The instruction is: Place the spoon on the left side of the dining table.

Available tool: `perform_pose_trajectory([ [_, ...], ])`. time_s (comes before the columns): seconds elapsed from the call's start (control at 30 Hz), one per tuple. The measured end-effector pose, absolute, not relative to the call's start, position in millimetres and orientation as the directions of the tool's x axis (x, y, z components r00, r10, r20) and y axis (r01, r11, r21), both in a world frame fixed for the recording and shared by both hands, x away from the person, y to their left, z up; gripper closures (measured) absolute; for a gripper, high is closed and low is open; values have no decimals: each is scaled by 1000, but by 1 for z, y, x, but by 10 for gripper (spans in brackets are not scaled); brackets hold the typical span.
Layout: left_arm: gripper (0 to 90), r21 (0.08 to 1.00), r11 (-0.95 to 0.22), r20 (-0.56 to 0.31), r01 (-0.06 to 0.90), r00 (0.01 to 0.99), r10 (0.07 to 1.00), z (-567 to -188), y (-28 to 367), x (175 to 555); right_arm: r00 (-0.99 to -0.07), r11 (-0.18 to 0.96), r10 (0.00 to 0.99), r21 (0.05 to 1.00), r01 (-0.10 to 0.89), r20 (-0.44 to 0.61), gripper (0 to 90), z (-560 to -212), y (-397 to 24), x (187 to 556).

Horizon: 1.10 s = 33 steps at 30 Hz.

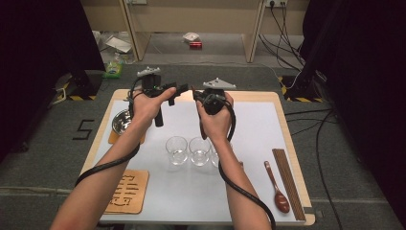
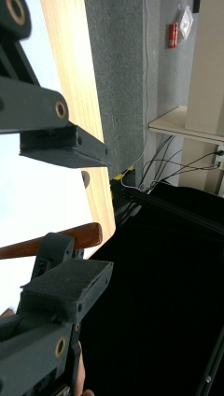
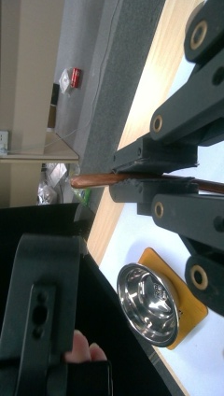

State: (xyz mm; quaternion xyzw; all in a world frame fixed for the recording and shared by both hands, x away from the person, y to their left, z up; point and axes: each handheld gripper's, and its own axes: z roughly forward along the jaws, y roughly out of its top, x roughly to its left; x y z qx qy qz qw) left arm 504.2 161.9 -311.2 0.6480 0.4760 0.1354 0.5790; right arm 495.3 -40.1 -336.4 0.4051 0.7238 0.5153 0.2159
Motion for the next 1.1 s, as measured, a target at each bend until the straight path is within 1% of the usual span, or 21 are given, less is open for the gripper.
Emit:
perform_pose_trajectory([
  [0.2, 430, 871, 135, -397, 473, 512, 762, -314, 159, 509, -582, 143, 806, 919, 367, 107, 849, -336, -37, 495],
  [0.23, 431, 870, 134, -397, 474, 513, 761, -314, 158, 509, -589, 154, 803, 923, 354, 92, 849, -337, -37, 496],
  [0.37, 433, 868, 129, -396, 479, 514, 761, -314, 155, 511, -583, 137, 804, 920, 368, 113, 850, -336, -35, 495],
  [0.77, 446, 860, 152, -426, 488, 521, 740, -313, 147, 518, -590, 135, 800, 922, 363, 115, 849, -335, -34, 494],
  [0.9, 465, 856, 151, -429, 494, 516, 742, -315, 146, 519, -594, 140, 798, 925, 353, 106, 849, -334, -34, 494],
  [1.07, 496, 849, 162, -443, 503, 511, 737, -318, 145, 520, -588, 130, 800, 922, 365, 120, 849, -335, -34, 493],
  [1.1, 504, 847, 165, -448, 506, 510, 735, -319, 144, 520, -595, 141, 797, 926, 350, 104, 850, -335, -35, 494],
])
